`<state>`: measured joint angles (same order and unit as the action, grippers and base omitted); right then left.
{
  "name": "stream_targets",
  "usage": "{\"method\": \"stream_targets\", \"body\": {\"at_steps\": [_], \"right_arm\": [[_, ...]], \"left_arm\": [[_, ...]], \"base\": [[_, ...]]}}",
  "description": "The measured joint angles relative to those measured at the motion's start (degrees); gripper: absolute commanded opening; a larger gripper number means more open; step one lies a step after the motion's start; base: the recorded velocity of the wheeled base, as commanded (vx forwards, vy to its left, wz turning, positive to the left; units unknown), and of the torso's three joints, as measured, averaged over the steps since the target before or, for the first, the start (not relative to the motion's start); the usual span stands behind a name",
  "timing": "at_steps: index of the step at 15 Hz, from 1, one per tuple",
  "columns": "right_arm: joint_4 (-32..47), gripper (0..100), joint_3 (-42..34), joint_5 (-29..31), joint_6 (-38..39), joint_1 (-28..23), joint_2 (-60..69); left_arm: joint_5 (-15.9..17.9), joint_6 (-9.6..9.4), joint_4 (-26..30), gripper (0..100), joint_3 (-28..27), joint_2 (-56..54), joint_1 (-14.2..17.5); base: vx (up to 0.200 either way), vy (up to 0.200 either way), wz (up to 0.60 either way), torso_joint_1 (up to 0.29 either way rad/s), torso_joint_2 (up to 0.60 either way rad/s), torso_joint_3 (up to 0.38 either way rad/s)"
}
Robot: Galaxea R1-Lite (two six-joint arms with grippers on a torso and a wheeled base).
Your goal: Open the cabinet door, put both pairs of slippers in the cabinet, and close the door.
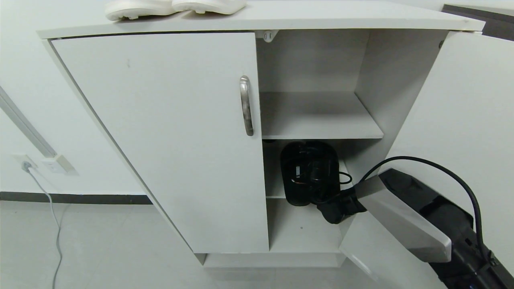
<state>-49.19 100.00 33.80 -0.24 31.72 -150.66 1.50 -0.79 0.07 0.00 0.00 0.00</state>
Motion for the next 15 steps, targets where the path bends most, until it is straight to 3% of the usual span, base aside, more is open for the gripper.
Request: {"method": "stream_targets", "body": {"at_steps": [5, 6, 11, 15], "right_arm": [[0.28, 0, 0.94, -0.33, 0.0, -0.27, -1.12], [0.28, 100, 1.02, -0.33, 0.0, -0.35, -1.23], [-0.05, 100, 0.13, -0.23, 0.02, -0.27, -1.33], [-3.41, 100, -8.39, -0.23, 0.15, 0.88, 2.27]], "left_arm": [[-0.02, -0.02, 0.0, 0, 0.0, 0.0, 0.0], [0.0, 0.0, 0.0, 0, 0.0, 0.0, 0.0], [0.0, -0.02, 0.0, 0, 0.0, 0.0, 0.0], [0.0, -0.05, 0.0, 0, 0.0, 0.0, 0.0]], "base": [[0.0, 0.0, 0.0, 0.0, 0.0, 0.0], [0.0, 0.0, 0.0, 0.0, 0.0, 0.0], [0.0, 0.0, 0.0, 0.0, 0.0, 0.0], [0.0, 0.0, 0.0, 0.0, 0.0, 0.0]]}}
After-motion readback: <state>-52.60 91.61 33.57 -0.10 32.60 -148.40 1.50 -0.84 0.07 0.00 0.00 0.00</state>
